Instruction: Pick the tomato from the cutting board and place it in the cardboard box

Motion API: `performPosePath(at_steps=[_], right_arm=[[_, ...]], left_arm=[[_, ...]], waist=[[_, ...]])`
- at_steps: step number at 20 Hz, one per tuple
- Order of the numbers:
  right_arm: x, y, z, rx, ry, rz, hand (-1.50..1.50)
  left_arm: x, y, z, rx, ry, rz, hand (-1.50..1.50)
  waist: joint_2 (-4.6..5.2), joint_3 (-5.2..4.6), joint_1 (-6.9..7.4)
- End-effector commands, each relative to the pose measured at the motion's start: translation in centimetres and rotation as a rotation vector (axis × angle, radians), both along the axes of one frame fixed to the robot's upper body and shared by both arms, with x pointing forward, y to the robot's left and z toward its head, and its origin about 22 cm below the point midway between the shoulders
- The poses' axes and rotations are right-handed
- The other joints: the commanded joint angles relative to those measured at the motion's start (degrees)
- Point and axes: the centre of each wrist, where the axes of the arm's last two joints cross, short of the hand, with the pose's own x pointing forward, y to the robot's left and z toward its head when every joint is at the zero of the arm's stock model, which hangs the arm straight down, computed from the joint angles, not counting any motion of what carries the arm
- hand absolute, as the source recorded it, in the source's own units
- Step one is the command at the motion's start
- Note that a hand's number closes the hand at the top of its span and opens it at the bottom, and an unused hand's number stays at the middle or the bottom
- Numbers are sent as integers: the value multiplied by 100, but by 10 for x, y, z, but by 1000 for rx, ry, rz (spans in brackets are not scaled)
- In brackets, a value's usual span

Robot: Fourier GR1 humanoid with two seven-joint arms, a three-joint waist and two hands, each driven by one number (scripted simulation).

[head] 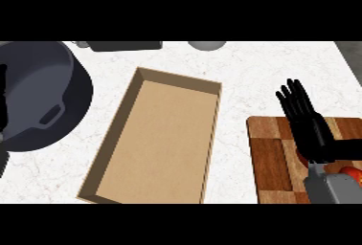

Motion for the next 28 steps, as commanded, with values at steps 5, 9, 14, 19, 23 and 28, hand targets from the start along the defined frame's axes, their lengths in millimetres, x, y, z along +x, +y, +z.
performPosePath(at_steps=[5,9,14,19,23,28], right_arm=[[-71,-130,-8,-109,85,-312,-150],[-91,-177,24,-875,153,-211,-150],[-185,-184,-67,-399,30,-365,-150],[-195,-233,-53,-570,-77,-314,-150],[-204,-264,-19,-887,15,-246,-150],[-177,-269,2,-1047,161,-106,-150]], left_arm=[[-45,20,-60,259,315,4,0],[-51,22,-68,251,379,-8,0],[-67,7,-81,275,436,-56,0],[-51,1,-71,291,431,-77,0],[-51,-6,-72,274,425,-87,0],[-56,-1,-65,288,422,-97,0]], waist=[[-223,-181,-93],[-136,-228,-197],[-232,-160,-56],[-194,-180,96],[-181,-192,116],[-187,-199,234]])
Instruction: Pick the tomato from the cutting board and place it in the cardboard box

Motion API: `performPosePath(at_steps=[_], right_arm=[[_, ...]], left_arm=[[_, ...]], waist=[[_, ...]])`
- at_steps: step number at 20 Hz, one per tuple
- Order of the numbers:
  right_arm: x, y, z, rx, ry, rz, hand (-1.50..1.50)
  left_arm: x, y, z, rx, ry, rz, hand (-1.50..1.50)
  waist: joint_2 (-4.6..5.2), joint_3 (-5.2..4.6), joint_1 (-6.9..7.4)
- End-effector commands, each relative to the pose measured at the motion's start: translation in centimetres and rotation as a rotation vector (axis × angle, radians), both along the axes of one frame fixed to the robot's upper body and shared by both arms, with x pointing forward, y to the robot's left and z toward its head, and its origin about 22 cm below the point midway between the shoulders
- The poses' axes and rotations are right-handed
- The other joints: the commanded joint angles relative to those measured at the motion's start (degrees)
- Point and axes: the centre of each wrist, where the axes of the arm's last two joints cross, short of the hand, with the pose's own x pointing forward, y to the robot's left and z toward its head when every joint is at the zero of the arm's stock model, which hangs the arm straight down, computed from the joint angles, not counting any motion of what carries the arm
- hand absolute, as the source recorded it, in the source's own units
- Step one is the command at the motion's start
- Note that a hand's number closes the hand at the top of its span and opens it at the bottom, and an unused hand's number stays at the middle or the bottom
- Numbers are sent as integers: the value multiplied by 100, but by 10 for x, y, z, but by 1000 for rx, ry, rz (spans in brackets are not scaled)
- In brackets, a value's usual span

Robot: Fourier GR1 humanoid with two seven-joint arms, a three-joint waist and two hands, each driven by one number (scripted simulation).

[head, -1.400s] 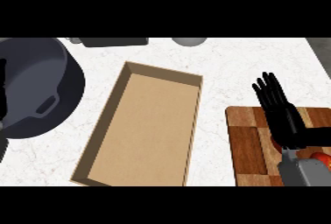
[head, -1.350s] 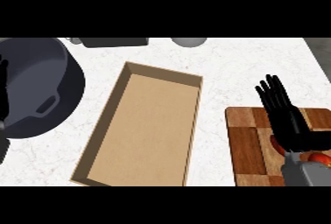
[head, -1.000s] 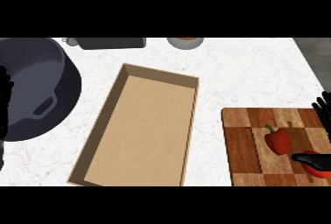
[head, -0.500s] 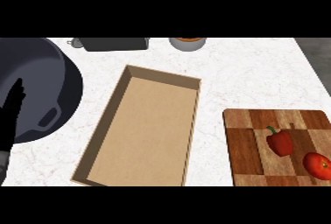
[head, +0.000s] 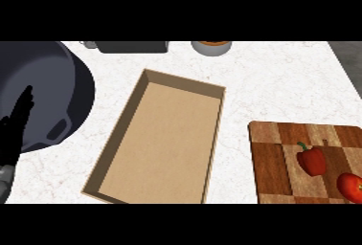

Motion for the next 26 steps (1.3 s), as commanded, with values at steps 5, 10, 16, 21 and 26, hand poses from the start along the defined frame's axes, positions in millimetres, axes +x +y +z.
performPosePath(at_steps=[5,10,16,21,26], right_arm=[[35,-6,42,-254,298,103,-150],[68,27,28,-260,411,146,-150],[87,42,25,-313,468,121,-150],[104,49,28,-334,472,147,-150],[107,54,18,-309,473,140,-150]], left_arm=[[-8,-5,-32,2,69,27,0],[-9,2,-24,9,63,26,0],[-14,-2,-18,-4,71,9,0],[4,-4,-28,4,69,28,0],[-7,-9,-23,-20,68,18,0]], waist=[[67,-66,-3],[45,-57,25],[29,-54,7],[42,-55,-42],[35,-51,-6]])
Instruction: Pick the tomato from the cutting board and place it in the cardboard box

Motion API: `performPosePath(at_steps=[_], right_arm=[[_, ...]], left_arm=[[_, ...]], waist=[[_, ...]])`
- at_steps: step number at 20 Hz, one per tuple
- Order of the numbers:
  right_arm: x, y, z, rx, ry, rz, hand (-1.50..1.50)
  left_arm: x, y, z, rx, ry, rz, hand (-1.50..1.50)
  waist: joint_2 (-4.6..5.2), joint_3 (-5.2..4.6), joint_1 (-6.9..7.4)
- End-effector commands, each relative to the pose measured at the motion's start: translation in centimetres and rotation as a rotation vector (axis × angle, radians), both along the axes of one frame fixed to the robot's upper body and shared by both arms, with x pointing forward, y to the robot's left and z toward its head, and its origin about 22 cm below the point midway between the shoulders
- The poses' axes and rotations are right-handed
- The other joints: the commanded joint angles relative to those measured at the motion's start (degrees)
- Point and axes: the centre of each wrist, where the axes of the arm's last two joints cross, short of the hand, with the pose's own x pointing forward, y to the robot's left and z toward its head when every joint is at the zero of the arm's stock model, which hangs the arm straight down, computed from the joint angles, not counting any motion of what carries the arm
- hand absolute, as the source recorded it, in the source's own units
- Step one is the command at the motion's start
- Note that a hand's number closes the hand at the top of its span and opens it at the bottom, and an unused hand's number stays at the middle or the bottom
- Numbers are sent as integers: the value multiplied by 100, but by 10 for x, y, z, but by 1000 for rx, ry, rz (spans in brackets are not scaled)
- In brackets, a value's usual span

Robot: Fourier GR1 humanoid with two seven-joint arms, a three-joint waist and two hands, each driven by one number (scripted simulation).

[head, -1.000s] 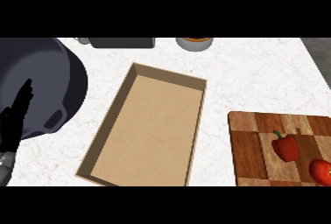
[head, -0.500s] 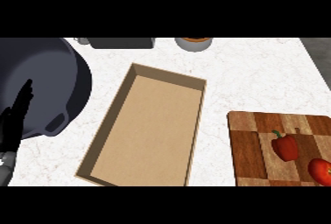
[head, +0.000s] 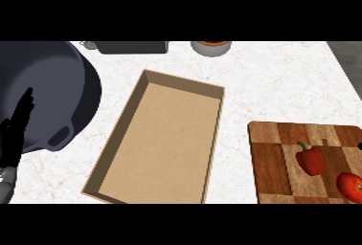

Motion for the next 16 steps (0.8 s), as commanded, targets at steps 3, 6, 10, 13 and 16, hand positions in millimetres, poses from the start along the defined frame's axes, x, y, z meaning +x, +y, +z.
performPosePath(at_steps=[3,6,10,13,16], right_arm=[[11,9,-8,47,-28,13,-150],[-8,22,-12,73,-10,58,-150],[5,22,-5,92,-39,94,-150],[-9,42,3,96,-49,114,-150],[6,36,15,55,-11,105,-150]], left_arm=[[-2,4,-14,-2,70,24,0],[-11,3,-17,-1,54,32,0],[1,6,-22,14,53,35,0],[-7,-4,-16,-1,50,37,0],[-9,4,-22,-27,69,19,0]], waist=[[63,-62,-4],[53,-65,-29],[65,-65,-32],[47,-67,-58],[60,-68,-18]])
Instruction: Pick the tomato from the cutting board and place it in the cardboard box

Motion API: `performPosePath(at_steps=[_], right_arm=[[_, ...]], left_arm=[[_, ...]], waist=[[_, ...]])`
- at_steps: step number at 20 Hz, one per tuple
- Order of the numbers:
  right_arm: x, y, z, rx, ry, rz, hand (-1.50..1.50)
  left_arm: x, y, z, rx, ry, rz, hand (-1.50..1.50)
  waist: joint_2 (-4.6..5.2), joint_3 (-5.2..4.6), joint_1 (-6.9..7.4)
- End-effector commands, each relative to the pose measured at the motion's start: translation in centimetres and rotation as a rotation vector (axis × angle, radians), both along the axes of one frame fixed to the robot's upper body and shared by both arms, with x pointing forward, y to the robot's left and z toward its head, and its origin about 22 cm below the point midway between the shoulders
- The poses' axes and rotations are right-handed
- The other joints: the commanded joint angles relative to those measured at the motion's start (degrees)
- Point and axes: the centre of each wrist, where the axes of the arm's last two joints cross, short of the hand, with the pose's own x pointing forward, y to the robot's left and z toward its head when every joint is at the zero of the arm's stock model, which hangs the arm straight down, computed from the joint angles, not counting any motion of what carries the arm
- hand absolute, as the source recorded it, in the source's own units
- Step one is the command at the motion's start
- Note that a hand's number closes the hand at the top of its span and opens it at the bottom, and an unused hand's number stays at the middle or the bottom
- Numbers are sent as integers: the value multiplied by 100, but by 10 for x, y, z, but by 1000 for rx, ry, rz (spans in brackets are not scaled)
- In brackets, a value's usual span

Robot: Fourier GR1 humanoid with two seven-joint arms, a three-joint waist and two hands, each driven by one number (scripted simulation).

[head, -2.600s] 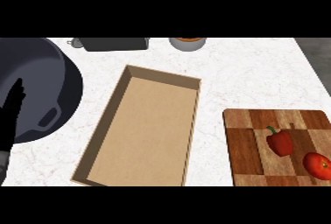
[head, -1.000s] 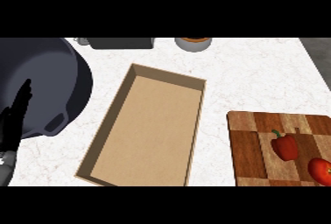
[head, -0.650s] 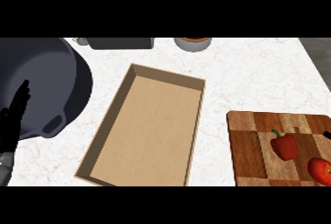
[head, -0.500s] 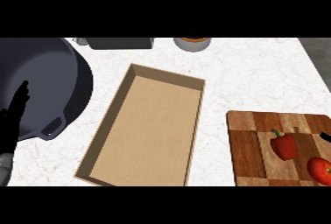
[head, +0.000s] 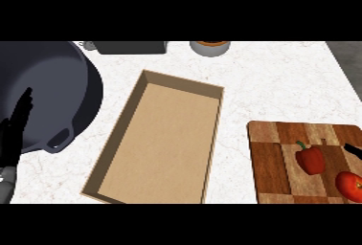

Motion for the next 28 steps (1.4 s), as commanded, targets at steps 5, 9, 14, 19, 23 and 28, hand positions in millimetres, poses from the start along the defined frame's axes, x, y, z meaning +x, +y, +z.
performPosePath(at_steps=[5,9,14,19,23,28], right_arm=[[0,24,-18,-90,94,-37,-150],[3,42,-40,-115,121,-62,-150],[6,39,-30,-160,-51,-85,150],[19,23,-32,-228,-146,-123,150],[26,34,-37,-277,-254,-147,150],[76,87,2,-254,-395,100,150]], left_arm=[[-10,-6,-31,-38,85,2,0],[-10,-4,-24,-19,58,16,0],[-8,4,-10,-29,75,-5,0],[-18,-5,-17,-33,50,9,0],[-3,-8,-24,-25,51,18,0],[-7,-5,-11,-38,71,-16,0]], waist=[[71,-68,18],[68,-66,31],[56,-66,0],[61,-63,50],[74,-65,15],[68,-66,175]])
